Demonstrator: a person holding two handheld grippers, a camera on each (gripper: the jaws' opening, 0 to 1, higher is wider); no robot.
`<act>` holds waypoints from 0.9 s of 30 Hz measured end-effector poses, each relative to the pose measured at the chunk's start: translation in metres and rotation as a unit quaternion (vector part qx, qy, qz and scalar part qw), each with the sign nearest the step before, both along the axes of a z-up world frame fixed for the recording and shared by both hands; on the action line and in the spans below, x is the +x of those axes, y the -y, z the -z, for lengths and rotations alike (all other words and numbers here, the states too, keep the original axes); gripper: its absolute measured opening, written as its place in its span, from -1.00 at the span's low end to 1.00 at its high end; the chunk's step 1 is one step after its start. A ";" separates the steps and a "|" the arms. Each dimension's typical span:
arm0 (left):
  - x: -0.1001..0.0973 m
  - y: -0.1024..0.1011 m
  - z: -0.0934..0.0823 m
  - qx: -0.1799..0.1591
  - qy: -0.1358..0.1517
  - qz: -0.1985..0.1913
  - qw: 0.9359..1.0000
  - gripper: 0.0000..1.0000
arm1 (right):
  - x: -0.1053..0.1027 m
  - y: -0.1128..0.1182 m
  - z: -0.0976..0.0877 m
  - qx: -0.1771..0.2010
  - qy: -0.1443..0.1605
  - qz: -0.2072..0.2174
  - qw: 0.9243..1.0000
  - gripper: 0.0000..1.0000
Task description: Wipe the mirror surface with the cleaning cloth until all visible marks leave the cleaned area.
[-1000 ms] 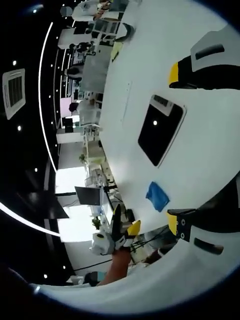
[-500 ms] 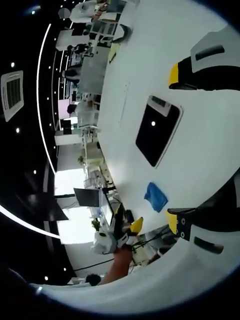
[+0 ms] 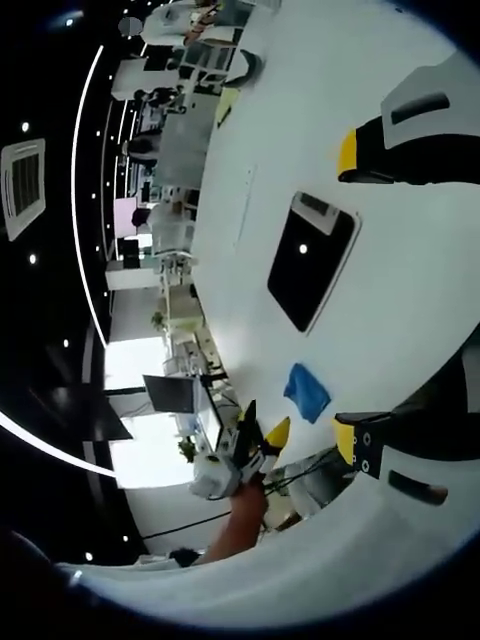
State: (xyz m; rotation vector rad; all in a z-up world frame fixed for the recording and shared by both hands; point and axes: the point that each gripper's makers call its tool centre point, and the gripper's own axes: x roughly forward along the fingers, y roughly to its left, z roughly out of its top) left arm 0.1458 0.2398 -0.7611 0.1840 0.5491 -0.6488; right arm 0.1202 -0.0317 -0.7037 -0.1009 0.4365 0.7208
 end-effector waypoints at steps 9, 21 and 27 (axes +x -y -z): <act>-0.002 -0.001 0.023 0.012 -0.013 0.006 1.000 0.21 | -0.005 -0.004 0.002 -0.004 -0.004 -0.005 1.000 0.87; 0.000 -0.004 0.051 0.021 -0.043 -0.004 0.999 0.11 | -0.006 -0.007 0.001 -0.006 -0.004 -0.012 1.000 0.85; 0.001 -0.005 0.062 0.014 -0.059 -0.010 0.998 0.10 | -0.007 -0.008 0.003 -0.008 -0.009 -0.014 1.000 0.84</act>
